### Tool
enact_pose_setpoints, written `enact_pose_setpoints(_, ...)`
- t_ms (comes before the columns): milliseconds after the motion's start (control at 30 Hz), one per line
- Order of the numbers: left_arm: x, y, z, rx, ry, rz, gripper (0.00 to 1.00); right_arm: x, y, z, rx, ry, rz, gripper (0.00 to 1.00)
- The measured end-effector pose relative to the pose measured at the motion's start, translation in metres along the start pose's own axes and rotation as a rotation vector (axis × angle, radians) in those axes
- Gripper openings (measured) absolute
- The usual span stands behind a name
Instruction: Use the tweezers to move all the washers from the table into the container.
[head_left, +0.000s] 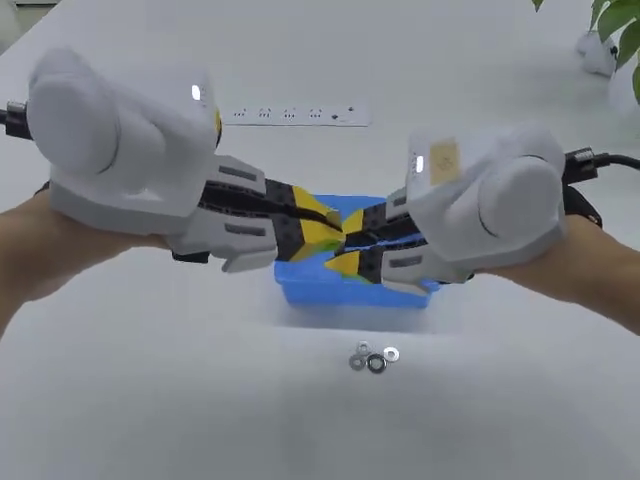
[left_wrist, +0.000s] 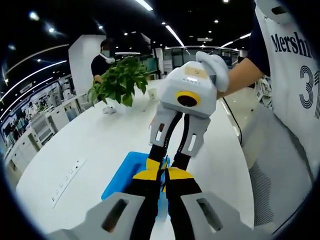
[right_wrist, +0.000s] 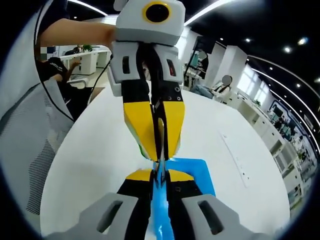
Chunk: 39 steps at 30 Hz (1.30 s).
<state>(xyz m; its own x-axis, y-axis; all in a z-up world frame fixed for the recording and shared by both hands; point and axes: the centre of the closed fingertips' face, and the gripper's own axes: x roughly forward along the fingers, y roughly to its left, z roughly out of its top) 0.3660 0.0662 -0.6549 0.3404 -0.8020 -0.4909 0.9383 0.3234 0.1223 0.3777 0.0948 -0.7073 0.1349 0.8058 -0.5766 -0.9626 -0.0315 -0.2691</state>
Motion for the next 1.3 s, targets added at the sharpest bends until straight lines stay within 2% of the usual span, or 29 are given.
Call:
enact_pose_setpoints(100, -0.001, -0.012, 0.002, 0.007, 0.001, -0.007, 0.07, -0.004, 0.012, 0.002, 0.009, -0.004, 0.013, 0.11)
enact_pose_setpoints(300, -0.001, -0.034, -0.001, 0.003, 0.006, -0.019, 0.07, -0.008, 0.036, 0.001, 0.020, 0.000, 0.032, 0.11)
enact_pose_setpoints(467, 0.001, -0.045, -0.007, -0.023, 0.010, -0.025, 0.07, -0.010, 0.051, -0.004, 0.030, 0.006, 0.041, 0.11)
enact_pose_setpoints(600, 0.003, -0.055, -0.011, -0.020, 0.014, -0.035, 0.07, -0.014, 0.061, -0.010, 0.035, 0.022, 0.051, 0.11)
enact_pose_setpoints(1033, 0.013, -0.064, -0.030, -0.063, 0.030, -0.033, 0.07, -0.004, 0.075, -0.025, 0.080, 0.046, 0.076, 0.11)
enact_pose_setpoints(1300, 0.020, -0.061, -0.042, -0.098, 0.037, -0.038, 0.07, 0.004, 0.076, -0.038, 0.120, 0.057, 0.087, 0.11)
